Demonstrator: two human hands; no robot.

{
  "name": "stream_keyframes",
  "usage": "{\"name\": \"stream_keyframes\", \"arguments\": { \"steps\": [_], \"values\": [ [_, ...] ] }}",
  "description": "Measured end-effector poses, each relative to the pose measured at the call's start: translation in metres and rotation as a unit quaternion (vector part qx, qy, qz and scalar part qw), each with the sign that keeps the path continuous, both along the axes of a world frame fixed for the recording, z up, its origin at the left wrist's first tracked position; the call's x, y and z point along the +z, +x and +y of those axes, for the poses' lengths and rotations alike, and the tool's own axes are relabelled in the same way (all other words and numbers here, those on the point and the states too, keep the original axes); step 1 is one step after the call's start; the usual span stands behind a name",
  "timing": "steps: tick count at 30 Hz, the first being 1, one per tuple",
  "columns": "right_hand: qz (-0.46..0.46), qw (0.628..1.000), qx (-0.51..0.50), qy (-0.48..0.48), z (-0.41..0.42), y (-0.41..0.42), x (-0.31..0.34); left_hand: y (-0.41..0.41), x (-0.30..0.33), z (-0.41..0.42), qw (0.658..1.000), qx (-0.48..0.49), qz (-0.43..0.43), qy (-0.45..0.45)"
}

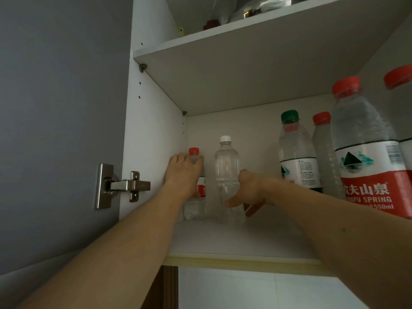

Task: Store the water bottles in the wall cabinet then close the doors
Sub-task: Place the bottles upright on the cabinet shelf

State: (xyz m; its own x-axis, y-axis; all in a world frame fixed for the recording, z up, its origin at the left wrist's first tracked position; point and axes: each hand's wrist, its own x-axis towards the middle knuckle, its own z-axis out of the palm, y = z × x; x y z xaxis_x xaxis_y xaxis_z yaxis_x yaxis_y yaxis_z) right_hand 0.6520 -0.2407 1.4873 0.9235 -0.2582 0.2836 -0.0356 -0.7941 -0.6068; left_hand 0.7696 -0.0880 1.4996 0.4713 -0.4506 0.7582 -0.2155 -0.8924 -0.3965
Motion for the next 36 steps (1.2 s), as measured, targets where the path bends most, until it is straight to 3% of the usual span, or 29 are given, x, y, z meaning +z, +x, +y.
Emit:
{"name": "stream_keyframes", "arguments": {
  "steps": [8, 19, 36],
  "values": [
    [0.029, 0.998, -0.043, -0.035, 0.021, 0.017, 0.006, 0.002, -0.001, -0.001, 0.999, -0.004, 0.003, -0.038],
    [0.019, 1.000, -0.023, 0.009, 0.011, 0.059, 0.003, 0.013, 0.002, -0.004, 0.996, -0.049, -0.028, -0.065],
    [0.010, 0.993, -0.060, -0.104, 0.017, 0.056, -0.003, 0.014, -0.002, -0.004, 0.992, -0.079, -0.051, -0.080]
  ]
}}
